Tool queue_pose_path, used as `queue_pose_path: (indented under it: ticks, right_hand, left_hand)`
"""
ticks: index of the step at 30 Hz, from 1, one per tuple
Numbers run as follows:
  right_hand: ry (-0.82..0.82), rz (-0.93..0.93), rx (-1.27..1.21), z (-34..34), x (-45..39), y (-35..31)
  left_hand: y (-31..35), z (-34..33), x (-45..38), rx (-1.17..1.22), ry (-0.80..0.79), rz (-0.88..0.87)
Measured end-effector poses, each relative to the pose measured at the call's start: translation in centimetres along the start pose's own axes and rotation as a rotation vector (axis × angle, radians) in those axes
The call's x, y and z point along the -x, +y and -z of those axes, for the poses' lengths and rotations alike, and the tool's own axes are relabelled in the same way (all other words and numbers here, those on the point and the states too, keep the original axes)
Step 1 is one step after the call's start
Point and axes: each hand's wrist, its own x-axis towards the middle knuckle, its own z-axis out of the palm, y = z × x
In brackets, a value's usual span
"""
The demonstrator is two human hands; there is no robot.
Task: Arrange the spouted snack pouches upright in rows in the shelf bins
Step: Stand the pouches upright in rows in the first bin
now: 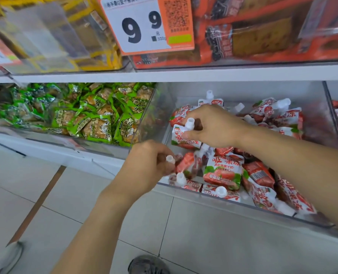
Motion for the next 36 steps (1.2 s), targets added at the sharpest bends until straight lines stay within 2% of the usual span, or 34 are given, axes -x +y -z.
queue_pose_path:
  ticks: [2, 4, 9, 11, 13, 14, 15, 19, 23, 26, 30, 33, 36]
  right_hand:
    - [-0.018, 0.002, 0.038, 0.1, 0.1, -0.1]
    - [-0.029, 0.003, 0.088, 0.0, 0.1, -0.2]
    - [0.100, 0.029, 0.114, -0.7, -0.5, -1.3]
    - [-0.042, 0.060, 0.100, -1.6, -0.9, -1.7]
    - [-0.297, 0.047, 0.078, -2.5, -1.3, -2.3]
    - [-0.383, 0.028, 0.069, -2.6, -1.4, -2.5]
    - [-0.400, 0.021, 0.076, -2.5, -1.4, -2.5]
    - [-0.254, 0.015, 0.156, -0.9, 0.4, -3.1]
    - [-0.338, 0.106, 0.154, 0.1, 3.7, -3.7]
    - [-0.422, 0.151, 0.220, -0.3, 4.5, -3.4]
    - [-0.386, 0.327, 0.365, -1.3, 4.1, -3.6]
    - [-0.397, 0.401, 0.452, -1.7, 4.1, -4.2]
    - [-0.386, 0.376, 0.428, -2.3, 3.9, -4.4]
  left_hand:
    - [0.0, 0.2, 0.4, -0.048, -0.004, -0.063]
    - [-0.1, 0.3, 0.7, 0.040, -0.012, -0.069]
    - [-0.8, 0.5, 1.5, 0.114, -0.219, -0.041]
    - [-0.9, 0.6, 1.6, 0.153, -0.245, -0.040]
    - [-0.9, 0.7, 1.7, 0.143, -0.239, -0.036]
    - [-0.9, 0.8, 1.7, 0.140, -0.235, -0.038]
    - [-0.9, 0.9, 1.7, 0.141, -0.231, -0.041]
    - [-1.1, 1.5, 1.6, 0.095, -0.191, -0.037]
    - [-1.6, 1.3, 1.3, -0.039, -0.079, -0.115]
    - [-1.5, 1.4, 1.1, -0.002, -0.127, -0.143]
    - [-0.7, 1.5, 0.5, -0.026, -0.183, -0.188]
    - [-1.0, 1.9, -0.3, -0.115, -0.088, -0.256]
    - [-1.6, 2.3, -0.8, -0.153, -0.032, -0.315]
